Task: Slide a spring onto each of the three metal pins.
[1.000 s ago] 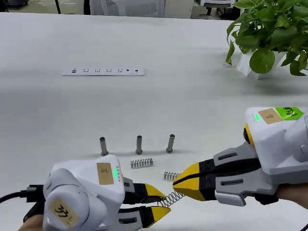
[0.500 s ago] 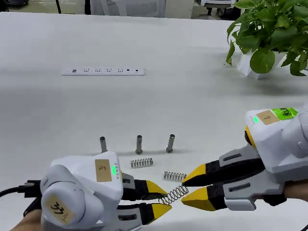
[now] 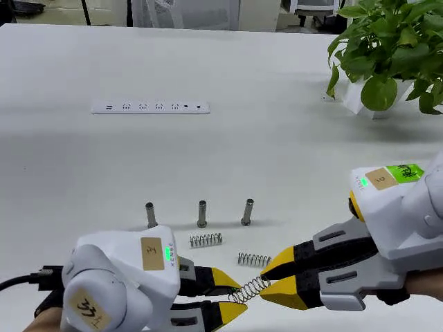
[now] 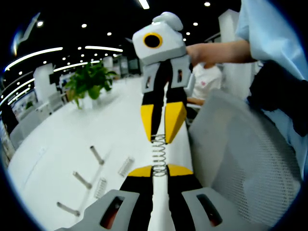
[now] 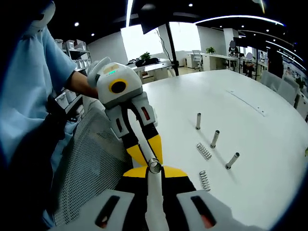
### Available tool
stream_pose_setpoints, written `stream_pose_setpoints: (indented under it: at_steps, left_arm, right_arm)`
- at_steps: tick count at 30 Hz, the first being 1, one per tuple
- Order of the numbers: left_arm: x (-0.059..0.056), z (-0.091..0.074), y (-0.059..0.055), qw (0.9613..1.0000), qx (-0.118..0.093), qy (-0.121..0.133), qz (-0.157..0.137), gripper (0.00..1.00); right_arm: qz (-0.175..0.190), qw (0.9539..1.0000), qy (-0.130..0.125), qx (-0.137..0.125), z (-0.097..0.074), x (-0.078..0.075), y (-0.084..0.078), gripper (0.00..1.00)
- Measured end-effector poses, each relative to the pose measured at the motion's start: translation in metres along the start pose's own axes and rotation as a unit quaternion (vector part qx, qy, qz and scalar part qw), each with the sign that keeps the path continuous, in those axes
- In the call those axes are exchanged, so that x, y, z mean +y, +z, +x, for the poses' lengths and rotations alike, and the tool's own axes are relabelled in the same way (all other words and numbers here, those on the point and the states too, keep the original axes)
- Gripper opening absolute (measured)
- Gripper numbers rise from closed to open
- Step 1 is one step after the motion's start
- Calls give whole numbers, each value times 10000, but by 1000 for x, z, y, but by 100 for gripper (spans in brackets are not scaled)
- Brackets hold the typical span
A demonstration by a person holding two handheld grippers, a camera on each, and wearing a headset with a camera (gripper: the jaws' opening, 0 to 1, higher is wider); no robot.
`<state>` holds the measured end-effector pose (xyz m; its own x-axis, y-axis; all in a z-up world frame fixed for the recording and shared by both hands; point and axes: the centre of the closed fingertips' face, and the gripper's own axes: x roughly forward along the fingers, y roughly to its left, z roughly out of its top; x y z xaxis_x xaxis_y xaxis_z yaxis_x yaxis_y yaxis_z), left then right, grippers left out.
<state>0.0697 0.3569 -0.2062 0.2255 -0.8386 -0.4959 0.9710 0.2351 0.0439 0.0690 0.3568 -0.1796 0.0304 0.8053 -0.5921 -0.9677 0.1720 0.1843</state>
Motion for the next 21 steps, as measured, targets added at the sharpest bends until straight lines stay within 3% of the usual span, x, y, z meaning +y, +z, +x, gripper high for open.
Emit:
stream_pose_setpoints:
  at_steps: [10, 21]
  left_arm:
    - [0, 3, 1, 10000, 52, -20, -63, 9]
    - [0, 8, 0, 9999, 85, -53, -108, 9]
  right_arm:
    - [-386, 9991, -83, 165, 2, 3, 7, 12]
    - [-646, 9970, -146, 404, 2, 2, 3, 12]
